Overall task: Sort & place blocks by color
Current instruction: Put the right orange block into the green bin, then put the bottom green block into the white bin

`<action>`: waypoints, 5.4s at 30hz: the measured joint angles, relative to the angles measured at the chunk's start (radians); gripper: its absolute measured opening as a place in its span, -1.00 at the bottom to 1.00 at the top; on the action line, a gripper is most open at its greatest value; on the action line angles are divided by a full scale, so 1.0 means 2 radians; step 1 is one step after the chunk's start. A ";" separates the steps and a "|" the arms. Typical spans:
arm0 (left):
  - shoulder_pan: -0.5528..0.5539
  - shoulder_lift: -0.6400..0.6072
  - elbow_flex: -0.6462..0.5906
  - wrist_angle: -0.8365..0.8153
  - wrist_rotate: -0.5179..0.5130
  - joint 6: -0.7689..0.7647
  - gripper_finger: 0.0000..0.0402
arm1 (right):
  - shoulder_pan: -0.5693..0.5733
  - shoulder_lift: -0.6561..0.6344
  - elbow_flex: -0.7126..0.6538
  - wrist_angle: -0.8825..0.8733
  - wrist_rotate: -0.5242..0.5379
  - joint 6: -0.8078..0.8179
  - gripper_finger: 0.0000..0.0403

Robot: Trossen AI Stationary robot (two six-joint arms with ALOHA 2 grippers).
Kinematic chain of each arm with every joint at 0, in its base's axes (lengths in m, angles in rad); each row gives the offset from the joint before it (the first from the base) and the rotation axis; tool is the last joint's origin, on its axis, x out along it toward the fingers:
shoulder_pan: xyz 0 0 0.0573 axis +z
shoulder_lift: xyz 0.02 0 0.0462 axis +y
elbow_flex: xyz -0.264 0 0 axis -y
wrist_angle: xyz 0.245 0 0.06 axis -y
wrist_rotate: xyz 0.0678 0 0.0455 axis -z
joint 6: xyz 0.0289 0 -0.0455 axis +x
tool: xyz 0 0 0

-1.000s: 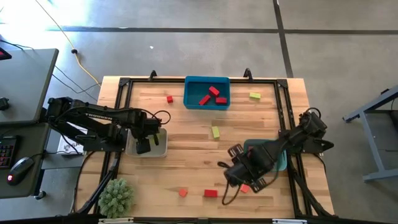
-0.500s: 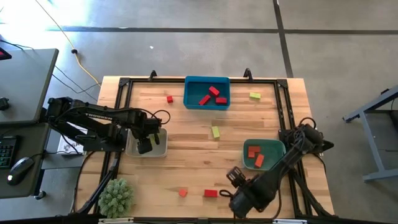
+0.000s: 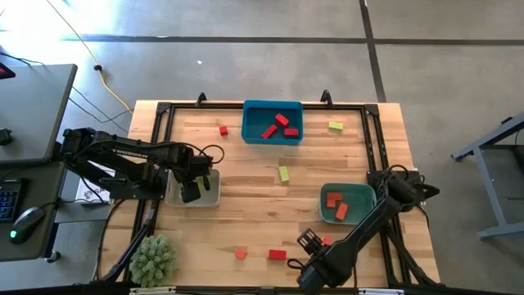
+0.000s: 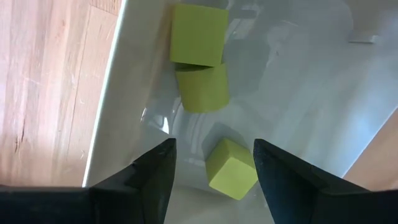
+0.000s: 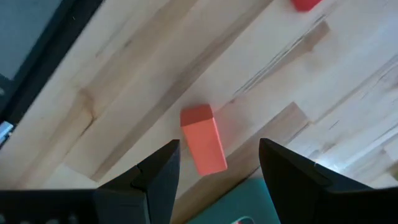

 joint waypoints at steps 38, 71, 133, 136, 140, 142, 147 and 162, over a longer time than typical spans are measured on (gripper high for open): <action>0.000 0.000 0.000 0.000 0.000 -0.013 0.02 | -0.011 -0.037 -0.181 0.135 -0.013 -0.014 0.02; 0.000 0.000 0.000 0.018 0.000 -0.013 0.02 | -0.045 -0.033 -0.162 0.153 -0.036 0.206 -0.49; 0.148 -0.001 0.123 0.282 -0.088 0.193 0.02 | -0.200 -0.211 -0.328 -0.056 -0.042 0.626 0.24; 0.172 -0.001 0.123 0.299 -0.088 0.193 0.02 | -0.202 -0.211 -0.305 -0.087 -0.012 0.624 0.20; 0.200 -0.001 0.123 0.312 -0.088 0.184 0.02 | -0.218 -0.219 -0.274 -0.085 0.047 0.616 0.14; 0.212 -0.001 0.123 0.315 -0.088 0.184 0.02 | -0.231 -0.221 -0.257 -0.086 0.073 0.605 0.13; 0.238 -0.001 0.123 0.314 -0.088 0.183 0.02 | -0.277 -0.237 -0.235 -0.085 0.123 0.554 0.13; 0.303 0.001 0.123 0.251 -0.083 0.127 0.02 | -0.426 -0.274 -0.199 0.135 0.143 0.414 0.13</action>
